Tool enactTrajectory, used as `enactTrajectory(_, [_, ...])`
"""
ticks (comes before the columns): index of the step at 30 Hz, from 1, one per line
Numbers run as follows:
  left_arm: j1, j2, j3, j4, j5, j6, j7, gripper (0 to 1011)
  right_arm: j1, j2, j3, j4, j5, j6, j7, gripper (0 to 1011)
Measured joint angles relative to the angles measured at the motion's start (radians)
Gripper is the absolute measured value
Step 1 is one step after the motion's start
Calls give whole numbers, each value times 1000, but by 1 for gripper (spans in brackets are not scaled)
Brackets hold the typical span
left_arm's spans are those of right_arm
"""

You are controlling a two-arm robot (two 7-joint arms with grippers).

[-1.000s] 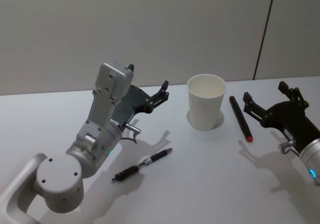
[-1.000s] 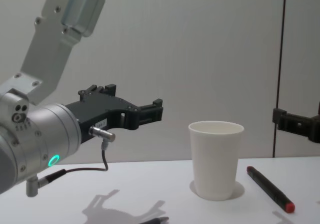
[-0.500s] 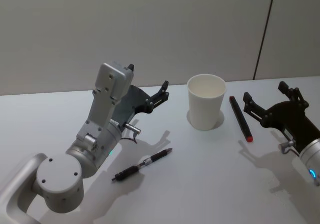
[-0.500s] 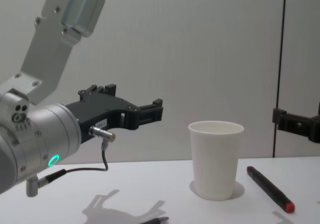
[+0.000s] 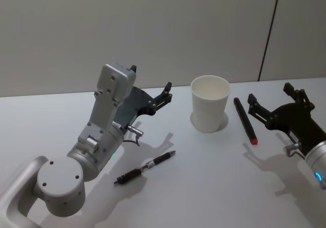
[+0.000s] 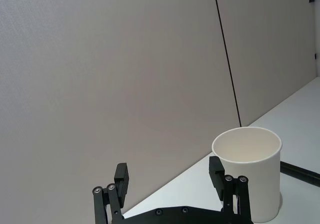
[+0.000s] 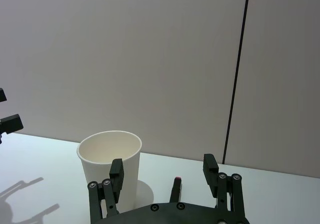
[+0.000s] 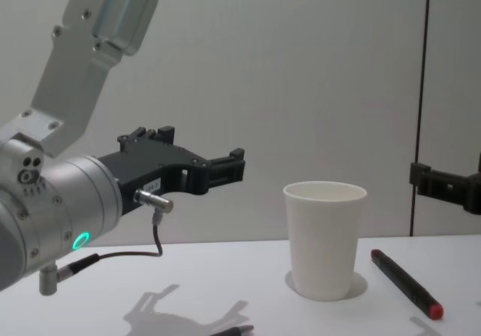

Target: Place the pen into the pen holder.

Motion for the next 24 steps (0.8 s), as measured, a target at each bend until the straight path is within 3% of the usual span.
enactTrajectory(24, [0, 0, 0, 0, 0, 0, 0, 1001, -27, 23, 19, -54, -13, 45, -33, 1002])
